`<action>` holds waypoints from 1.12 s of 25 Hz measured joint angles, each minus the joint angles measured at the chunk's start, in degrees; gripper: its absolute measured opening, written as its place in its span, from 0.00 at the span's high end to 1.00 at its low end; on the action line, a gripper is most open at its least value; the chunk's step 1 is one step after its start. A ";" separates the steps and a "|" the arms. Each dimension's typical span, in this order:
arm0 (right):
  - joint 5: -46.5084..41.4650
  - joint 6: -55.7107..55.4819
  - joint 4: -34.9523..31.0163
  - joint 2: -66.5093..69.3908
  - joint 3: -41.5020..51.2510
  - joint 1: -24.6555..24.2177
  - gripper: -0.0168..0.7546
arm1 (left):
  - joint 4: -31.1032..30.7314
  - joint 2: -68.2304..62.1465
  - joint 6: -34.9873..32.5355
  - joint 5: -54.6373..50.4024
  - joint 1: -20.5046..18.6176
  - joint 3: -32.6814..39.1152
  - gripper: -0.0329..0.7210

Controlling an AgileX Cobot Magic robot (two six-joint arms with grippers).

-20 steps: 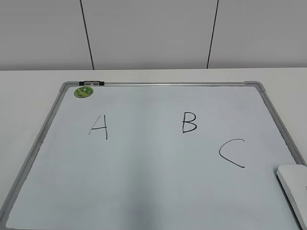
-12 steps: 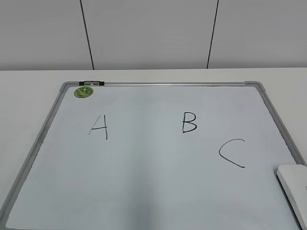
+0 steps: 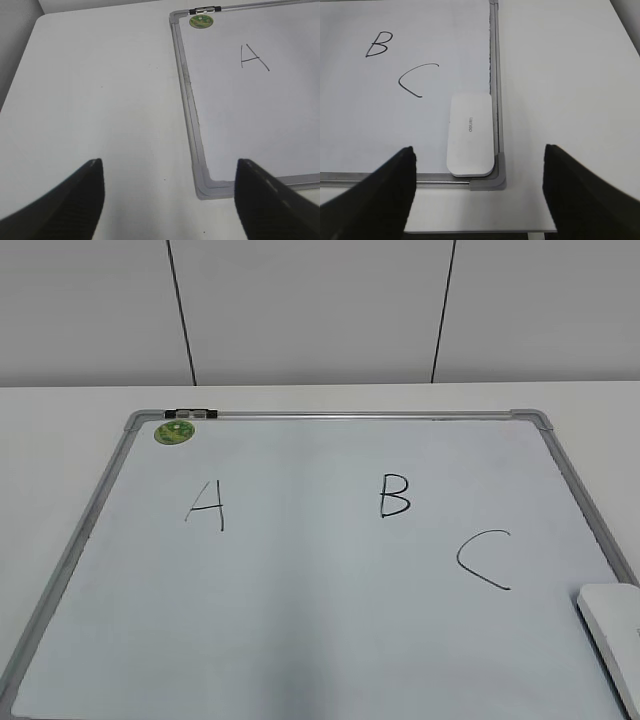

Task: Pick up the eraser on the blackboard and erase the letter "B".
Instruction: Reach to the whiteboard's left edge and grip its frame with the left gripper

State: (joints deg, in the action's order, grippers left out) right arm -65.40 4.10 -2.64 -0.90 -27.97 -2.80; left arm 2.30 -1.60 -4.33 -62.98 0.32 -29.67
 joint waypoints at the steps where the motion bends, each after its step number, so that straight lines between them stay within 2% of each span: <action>1: 0.00 0.00 0.00 0.00 0.00 0.00 0.22 | 0.13 -0.88 0.00 0.13 0.00 -0.71 0.17; 10: 0.00 0.00 0.00 0.00 0.00 0.00 0.22 | 0.39 -24.63 0.00 7.26 0.00 -10.38 0.17; 16: 0.00 0.00 0.00 0.00 0.00 0.00 0.22 | 3.86 -44.30 0.00 17.47 0.00 -16.09 0.17; 22: 0.00 0.00 0.00 0.00 0.00 0.00 0.22 | 4.83 -65.03 -2.03 18.96 0.00 -23.26 0.18; 28: 0.00 0.00 0.00 0.00 0.00 0.00 0.22 | 6.20 -82.35 -3.75 19.10 0.00 -28.96 0.30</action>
State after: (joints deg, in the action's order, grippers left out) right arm -65.40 4.10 -2.64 -0.90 -27.97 -2.80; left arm 8.51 -83.96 -8.08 -43.88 0.32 -58.63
